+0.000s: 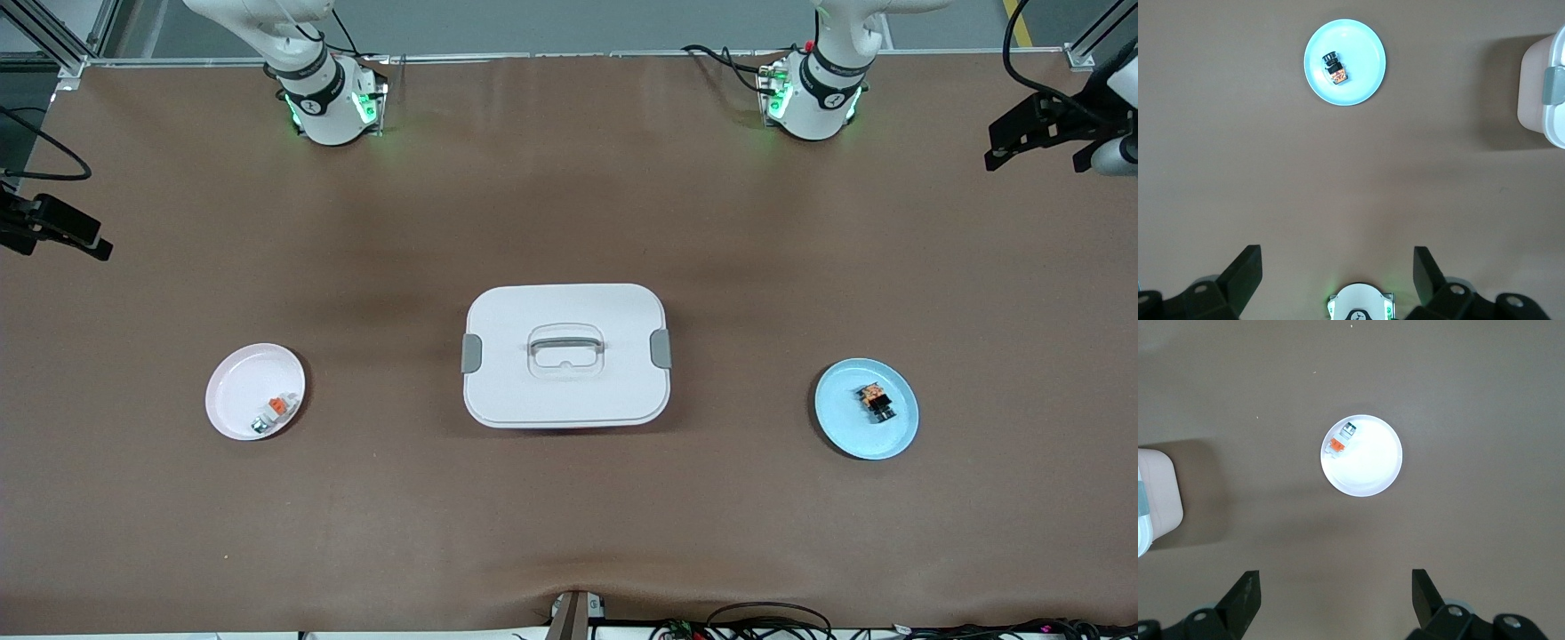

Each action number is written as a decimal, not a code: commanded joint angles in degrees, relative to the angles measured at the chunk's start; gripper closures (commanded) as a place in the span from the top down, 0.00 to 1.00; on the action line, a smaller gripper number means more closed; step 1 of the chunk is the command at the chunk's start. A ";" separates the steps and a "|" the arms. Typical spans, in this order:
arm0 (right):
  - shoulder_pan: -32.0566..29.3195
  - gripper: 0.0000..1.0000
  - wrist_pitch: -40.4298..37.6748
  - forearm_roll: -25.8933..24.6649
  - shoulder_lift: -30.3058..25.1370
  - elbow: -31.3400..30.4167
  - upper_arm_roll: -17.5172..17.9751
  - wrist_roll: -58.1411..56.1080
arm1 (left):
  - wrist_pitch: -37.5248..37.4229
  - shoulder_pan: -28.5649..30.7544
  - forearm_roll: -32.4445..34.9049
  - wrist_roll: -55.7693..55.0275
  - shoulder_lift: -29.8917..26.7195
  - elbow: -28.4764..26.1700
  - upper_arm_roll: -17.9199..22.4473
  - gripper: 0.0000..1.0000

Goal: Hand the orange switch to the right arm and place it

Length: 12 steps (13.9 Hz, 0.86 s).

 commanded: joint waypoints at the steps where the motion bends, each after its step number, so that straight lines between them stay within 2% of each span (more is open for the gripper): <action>1: -1.11 1.00 -0.34 0.37 0.82 1.40 0.64 0.00 | -0.60 0.43 0.16 -0.19 3.18 2.62 0.24 1.00; 3: -0.94 1.00 -0.34 0.28 0.82 1.40 0.64 0.08 | 1.67 1.75 0.34 -0.19 4.76 1.40 0.24 1.00; 5: -0.85 1.00 0.01 0.37 1.52 1.31 0.64 0.00 | 6.84 2.10 0.86 -0.10 5.21 -2.89 0.16 1.00; 8: -0.41 1.00 -0.25 0.10 6.44 1.31 0.91 0.00 | 17.73 2.46 1.04 2.17 5.90 -9.93 0.07 1.00; 12: -0.85 1.00 -0.16 0.46 5.31 1.92 0.65 -0.09 | 26.72 4.03 0.17 16.65 12.22 -11.35 -0.02 1.00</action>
